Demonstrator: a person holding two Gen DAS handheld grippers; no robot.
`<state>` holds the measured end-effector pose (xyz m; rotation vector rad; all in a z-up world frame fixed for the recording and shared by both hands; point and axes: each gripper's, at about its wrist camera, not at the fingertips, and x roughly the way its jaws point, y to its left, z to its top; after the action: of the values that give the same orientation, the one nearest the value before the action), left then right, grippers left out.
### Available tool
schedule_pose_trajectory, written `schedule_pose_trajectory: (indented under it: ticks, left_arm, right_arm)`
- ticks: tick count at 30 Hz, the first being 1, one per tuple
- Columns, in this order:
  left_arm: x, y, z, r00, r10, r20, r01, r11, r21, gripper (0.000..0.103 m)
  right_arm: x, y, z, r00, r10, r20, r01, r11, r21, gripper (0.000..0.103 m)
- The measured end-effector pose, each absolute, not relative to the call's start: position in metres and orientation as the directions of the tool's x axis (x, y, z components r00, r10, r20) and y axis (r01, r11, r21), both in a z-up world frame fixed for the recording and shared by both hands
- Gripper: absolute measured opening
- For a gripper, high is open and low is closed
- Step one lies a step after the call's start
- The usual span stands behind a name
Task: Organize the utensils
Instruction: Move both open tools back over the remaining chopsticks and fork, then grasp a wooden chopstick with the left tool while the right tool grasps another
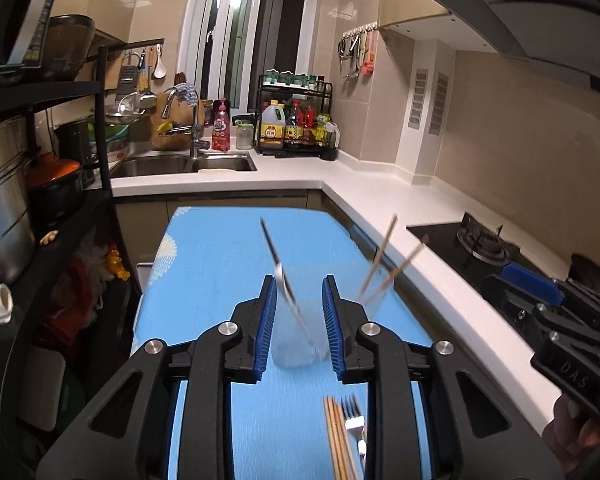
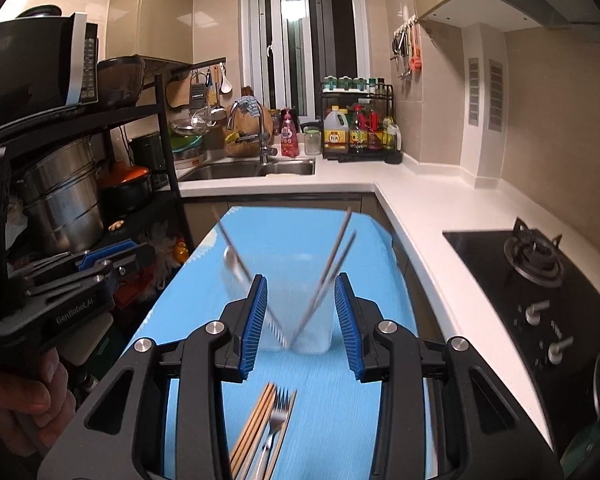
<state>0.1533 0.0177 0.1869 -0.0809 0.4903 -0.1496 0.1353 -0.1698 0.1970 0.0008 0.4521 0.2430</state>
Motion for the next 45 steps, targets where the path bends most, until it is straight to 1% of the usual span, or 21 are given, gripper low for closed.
schedule_pose_trajectory:
  ticks: [4, 6, 9, 11, 13, 18, 21, 26, 30, 35, 38, 40, 41, 42, 45]
  left_arm:
    - [0.117, 0.013, 0.141, 0.861, -0.166, -0.48, 0.124, 0.985, -0.118, 0.023]
    - [0.1, 0.012, 0.116, 0.854, -0.157, -0.496, 0.116, 0.987, -0.112, 0.02]
    - [0.08, 0.014, 0.084, 0.839, -0.16, -0.521, 0.103, 0.985, -0.137, 0.017]
    - [0.067, 0.014, 0.063, 0.83, -0.156, -0.535, 0.097, 0.986, -0.136, 0.011]
    - [0.052, 0.015, 0.041, 0.817, -0.149, -0.557, 0.089, 0.987, -0.134, 0.01]
    - [0.025, 0.016, 0.002, 0.777, -0.165, -0.608, 0.061, 0.98, -0.188, 0.01]
    - [0.015, 0.005, -0.008, 0.75, -0.227, -0.622, 0.116, 0.97, -0.214, 0.01]
    - [0.005, -0.014, -0.015, 0.741, -0.273, -0.613, 0.178, 0.961, -0.212, 0.01]
    - [0.004, -0.02, -0.02, 0.74, -0.263, -0.619, 0.181, 0.964, -0.194, 0.01]
    - [0.006, -0.02, -0.025, 0.733, -0.25, -0.632, 0.166, 0.967, -0.191, 0.01]
    - [0.004, -0.026, -0.026, 0.735, -0.23, -0.638, 0.175, 0.973, -0.149, 0.01]
    - [0.003, -0.027, -0.026, 0.737, -0.224, -0.638, 0.176, 0.975, -0.138, 0.01]
    - [0.004, -0.027, -0.025, 0.737, -0.224, -0.638, 0.176, 0.975, -0.139, 0.01]
    - [0.004, -0.028, -0.025, 0.738, -0.222, -0.638, 0.176, 0.975, -0.136, 0.01]
    - [0.003, -0.028, -0.025, 0.743, -0.206, -0.637, 0.168, 0.978, -0.121, 0.007]
  right_arm:
    - [0.107, -0.165, 0.151, 0.844, 0.24, -0.48, -0.238, 0.969, 0.064, 0.033]
    - [0.095, -0.161, 0.126, 0.829, 0.223, -0.514, -0.229, 0.972, 0.052, 0.023]
    - [0.078, -0.163, 0.097, 0.808, 0.233, -0.541, -0.219, 0.971, 0.091, 0.015]
    - [0.068, -0.164, 0.077, 0.793, 0.237, -0.561, -0.206, 0.971, 0.119, 0.014]
    - [0.057, -0.163, 0.056, 0.775, 0.232, -0.587, -0.189, 0.973, 0.135, 0.014]
    - [0.035, -0.156, 0.014, 0.734, 0.232, -0.638, -0.185, 0.973, 0.141, 0.015]
    - [0.034, -0.155, 0.0, 0.692, 0.248, -0.677, -0.191, 0.969, 0.159, 0.017]
    - [0.035, -0.148, -0.007, 0.667, 0.256, -0.699, -0.217, 0.965, 0.147, 0.018]
    - [0.037, -0.148, -0.016, 0.641, 0.249, -0.726, -0.206, 0.967, 0.15, 0.018]
    - [0.038, -0.146, -0.02, 0.629, 0.249, -0.736, -0.207, 0.967, 0.15, 0.018]
    - [0.039, -0.144, -0.02, 0.632, 0.24, -0.737, -0.208, 0.968, 0.137, 0.017]
    - [0.039, -0.145, -0.019, 0.632, 0.238, -0.737, -0.206, 0.969, 0.136, 0.016]
    - [0.039, -0.146, -0.02, 0.633, 0.234, -0.738, -0.202, 0.97, 0.135, 0.013]
    - [0.04, -0.146, -0.02, 0.633, 0.236, -0.738, -0.2, 0.97, 0.138, 0.007]
    - [0.041, -0.15, -0.02, 0.63, 0.236, -0.739, -0.186, 0.971, 0.152, 0.007]
